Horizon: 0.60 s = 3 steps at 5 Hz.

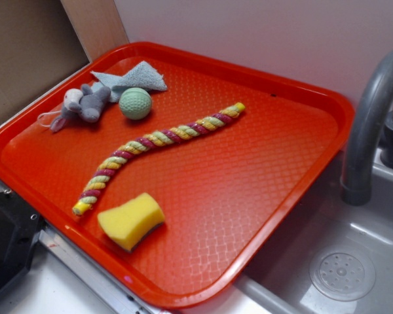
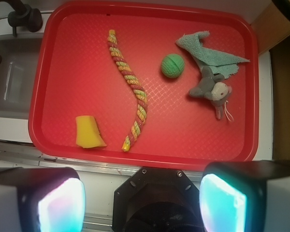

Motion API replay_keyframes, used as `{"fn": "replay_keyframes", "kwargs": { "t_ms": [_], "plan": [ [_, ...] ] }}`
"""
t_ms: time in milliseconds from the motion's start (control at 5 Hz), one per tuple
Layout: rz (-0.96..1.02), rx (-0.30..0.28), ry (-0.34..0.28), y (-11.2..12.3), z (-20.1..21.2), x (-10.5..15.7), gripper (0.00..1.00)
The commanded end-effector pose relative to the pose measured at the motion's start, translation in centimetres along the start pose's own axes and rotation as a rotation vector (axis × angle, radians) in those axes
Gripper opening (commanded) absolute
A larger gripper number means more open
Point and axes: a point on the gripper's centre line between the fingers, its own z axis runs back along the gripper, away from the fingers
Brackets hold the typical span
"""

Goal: Grab the multicolored rope.

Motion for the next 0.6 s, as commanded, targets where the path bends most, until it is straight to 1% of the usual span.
{"fn": "replay_keyframes", "kwargs": {
  "t_ms": [0, 200, 400],
  "plan": [
    [0.000, 0.000, 0.000, 0.0, 0.0, 0.0, 1.00],
    [-0.088, -0.032, -0.050, 0.2, -2.1, 2.2, 1.00],
    [-0.104, -0.028, -0.066, 0.4, -4.9, 4.5, 1.00]
  ]
}}
